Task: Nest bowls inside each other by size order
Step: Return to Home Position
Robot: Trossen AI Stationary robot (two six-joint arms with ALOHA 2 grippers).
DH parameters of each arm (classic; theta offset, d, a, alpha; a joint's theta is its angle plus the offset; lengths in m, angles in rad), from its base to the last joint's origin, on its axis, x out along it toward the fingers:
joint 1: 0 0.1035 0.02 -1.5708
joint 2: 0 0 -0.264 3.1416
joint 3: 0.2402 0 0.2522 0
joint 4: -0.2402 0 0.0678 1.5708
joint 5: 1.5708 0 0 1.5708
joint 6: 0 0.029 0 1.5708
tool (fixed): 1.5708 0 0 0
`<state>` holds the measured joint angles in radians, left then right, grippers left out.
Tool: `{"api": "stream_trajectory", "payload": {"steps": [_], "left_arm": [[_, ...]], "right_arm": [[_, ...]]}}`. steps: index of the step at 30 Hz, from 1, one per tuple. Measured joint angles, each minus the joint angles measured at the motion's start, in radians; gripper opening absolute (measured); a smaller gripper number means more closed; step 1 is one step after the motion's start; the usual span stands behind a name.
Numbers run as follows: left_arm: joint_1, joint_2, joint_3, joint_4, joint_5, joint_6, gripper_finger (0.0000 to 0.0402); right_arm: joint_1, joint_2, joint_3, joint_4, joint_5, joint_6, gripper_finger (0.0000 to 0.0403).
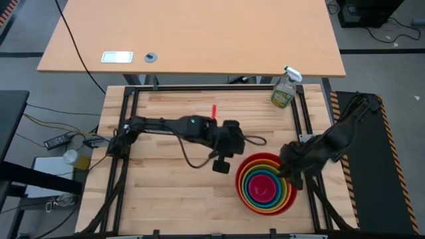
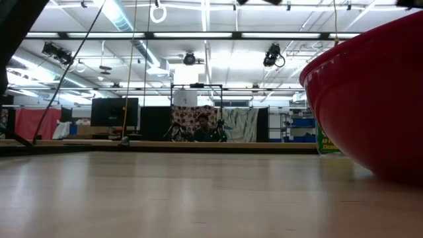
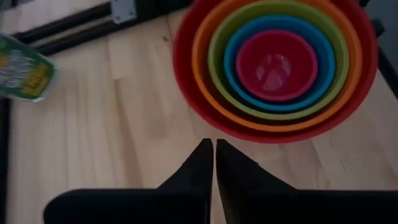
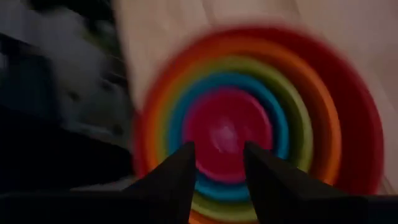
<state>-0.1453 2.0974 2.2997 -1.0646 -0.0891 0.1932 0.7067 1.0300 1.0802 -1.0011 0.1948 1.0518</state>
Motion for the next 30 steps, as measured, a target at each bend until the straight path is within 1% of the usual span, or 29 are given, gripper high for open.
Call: {"api": "stream_trajectory", "payload": {"steps": [2,6,9,11,14,16,18,23,30], "left_arm": [[0.008,-0.016,0.001,-0.002,0.000,-0.008,0.0020],[0.020,-0.029,0.001,0.008,0.008,0.005,0.0020],[0.021,-0.030,0.000,0.004,0.016,0.034,0.0020],[0.028,-0.031,-0.004,0.007,0.020,0.044,0.0020],[0.045,-0.054,-0.068,0.016,0.023,0.044,0.0020],[0.063,-0.095,-0.157,0.033,0.040,0.031,0.0020],[0.074,-0.173,-0.292,0.096,0.052,0.004,0.0020],[0.076,-0.427,-0.677,0.341,0.058,-0.079,0.0020],[0.111,-0.762,-1.123,0.630,0.023,-0.292,0.0020]], "right_arm": [[-0.003,-0.070,0.000,0.050,0.057,-0.056,0.0141],[-0.005,-0.203,-0.003,0.100,0.245,-0.136,0.0137],[-0.005,-0.298,-0.040,0.120,0.365,-0.185,0.0134],[-0.008,-0.356,-0.077,0.134,0.409,-0.209,0.0133],[-0.021,-0.434,-0.130,0.170,0.445,-0.239,0.0132],[-0.026,-0.480,-0.158,0.193,0.466,-0.250,0.0132],[-0.031,-0.520,-0.187,0.231,0.475,-0.276,0.0132],[-0.047,-0.593,-0.270,0.331,0.489,-0.328,0.0132],[-0.089,-0.728,-0.434,0.464,0.493,-0.341,0.0132]]}}
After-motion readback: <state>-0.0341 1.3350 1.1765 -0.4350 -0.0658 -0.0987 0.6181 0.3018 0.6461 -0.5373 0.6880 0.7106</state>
